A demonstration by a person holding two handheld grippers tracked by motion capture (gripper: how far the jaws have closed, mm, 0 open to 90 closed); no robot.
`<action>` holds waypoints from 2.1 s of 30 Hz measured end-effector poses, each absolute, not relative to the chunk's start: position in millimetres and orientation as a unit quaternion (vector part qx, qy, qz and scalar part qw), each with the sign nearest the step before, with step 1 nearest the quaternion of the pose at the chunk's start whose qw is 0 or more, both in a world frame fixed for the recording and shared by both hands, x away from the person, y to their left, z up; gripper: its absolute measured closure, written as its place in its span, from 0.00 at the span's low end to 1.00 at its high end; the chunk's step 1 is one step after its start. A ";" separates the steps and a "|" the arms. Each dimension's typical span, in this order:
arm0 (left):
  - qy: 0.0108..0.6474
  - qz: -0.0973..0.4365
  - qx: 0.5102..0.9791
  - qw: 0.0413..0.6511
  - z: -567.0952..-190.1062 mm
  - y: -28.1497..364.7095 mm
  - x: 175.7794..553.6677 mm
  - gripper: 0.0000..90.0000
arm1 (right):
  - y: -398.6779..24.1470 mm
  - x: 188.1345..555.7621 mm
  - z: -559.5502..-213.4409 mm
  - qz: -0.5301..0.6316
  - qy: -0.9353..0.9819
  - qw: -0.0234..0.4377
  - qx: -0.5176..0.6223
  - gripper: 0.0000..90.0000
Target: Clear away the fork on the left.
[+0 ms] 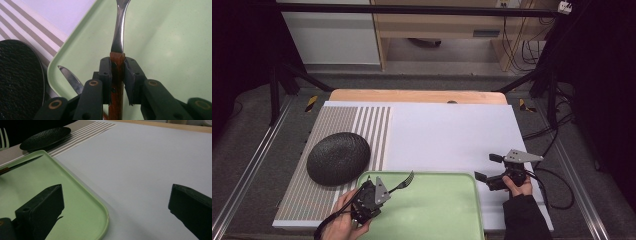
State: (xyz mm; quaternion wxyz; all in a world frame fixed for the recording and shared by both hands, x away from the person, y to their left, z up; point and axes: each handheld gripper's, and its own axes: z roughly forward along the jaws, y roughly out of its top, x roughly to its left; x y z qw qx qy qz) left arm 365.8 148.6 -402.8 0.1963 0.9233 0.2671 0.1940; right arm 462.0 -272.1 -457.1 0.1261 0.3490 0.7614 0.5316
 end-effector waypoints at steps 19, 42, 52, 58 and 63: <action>0.241 0.161 0.946 0.141 -421.2 128.8 354.4 0.85 | -272.5 461.8 -456.7 0.532 0.761 0.126 0.349 0.01; 0.207 0.153 0.959 0.118 -441.7 118.8 353.0 0.85 | -272.2 461.9 -457.1 0.531 0.761 0.126 0.350 0.01; 0.206 0.131 0.952 0.186 -429.7 127.0 352.8 0.85 | -272.7 461.9 -456.7 0.531 0.761 0.126 0.350 0.01; 0.197 0.115 0.947 0.226 -433.0 126.4 354.0 0.94 | -272.2 462.0 -457.0 0.531 0.762 0.126 0.350 0.01; 0.194 0.108 0.943 0.247 -435.5 126.4 357.1 1.00 | -272.2 462.0 -457.0 0.531 0.762 0.127 0.350 0.01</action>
